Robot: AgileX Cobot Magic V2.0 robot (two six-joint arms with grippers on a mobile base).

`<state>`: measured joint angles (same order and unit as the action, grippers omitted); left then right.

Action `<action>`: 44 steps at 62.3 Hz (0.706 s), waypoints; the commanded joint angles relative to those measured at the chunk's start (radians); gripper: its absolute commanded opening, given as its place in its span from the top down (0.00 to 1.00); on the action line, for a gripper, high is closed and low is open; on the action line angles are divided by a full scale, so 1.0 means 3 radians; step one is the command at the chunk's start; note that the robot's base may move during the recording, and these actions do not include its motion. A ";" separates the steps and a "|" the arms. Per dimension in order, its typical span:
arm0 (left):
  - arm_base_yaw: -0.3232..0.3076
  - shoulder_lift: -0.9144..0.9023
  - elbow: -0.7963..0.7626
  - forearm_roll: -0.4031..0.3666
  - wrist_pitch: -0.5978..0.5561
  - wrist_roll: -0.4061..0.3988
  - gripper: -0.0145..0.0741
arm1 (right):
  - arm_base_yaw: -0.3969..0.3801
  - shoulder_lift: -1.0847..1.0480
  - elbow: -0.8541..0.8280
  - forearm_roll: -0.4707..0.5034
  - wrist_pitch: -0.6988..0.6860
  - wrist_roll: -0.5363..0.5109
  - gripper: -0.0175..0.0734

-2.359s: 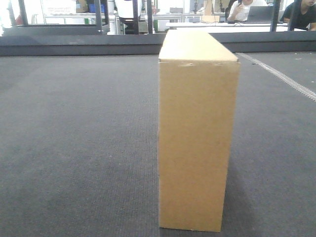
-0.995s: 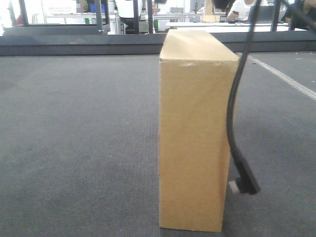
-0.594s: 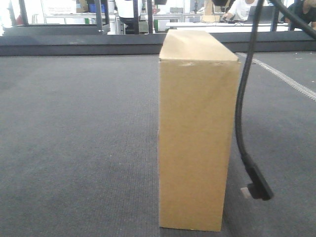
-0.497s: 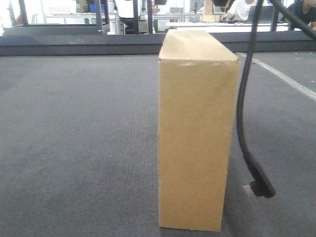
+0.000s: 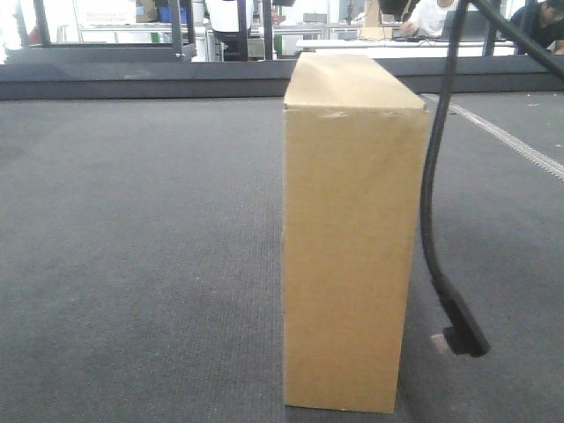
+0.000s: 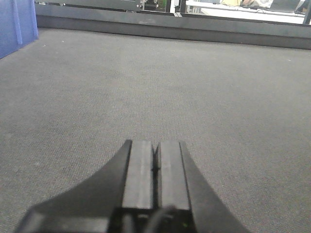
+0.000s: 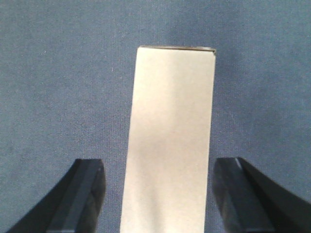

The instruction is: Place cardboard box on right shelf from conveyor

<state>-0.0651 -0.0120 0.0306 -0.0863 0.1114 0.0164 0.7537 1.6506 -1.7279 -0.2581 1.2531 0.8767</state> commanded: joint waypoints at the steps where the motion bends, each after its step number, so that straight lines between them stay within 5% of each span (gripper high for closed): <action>1: 0.0005 -0.0033 -0.0009 -0.0016 -0.0271 -0.0017 0.97 | 0.0005 -0.0156 -0.0114 -0.0096 0.0171 -0.0008 0.19; 16: 0.0005 -0.0033 -0.0009 -0.0016 -0.0271 -0.0017 0.97 | 0.0008 -0.0151 -0.0114 -0.0043 0.0205 -0.0004 0.11; 44: 0.0005 -0.0033 -0.0009 -0.0016 -0.0271 -0.0017 0.97 | 0.0099 -0.0094 0.0022 -0.0023 0.0264 -0.0011 0.12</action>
<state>-0.0651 -0.0120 0.0306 -0.0863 0.1114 0.0164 0.7804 1.6512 -1.7112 -0.2428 1.2531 0.8767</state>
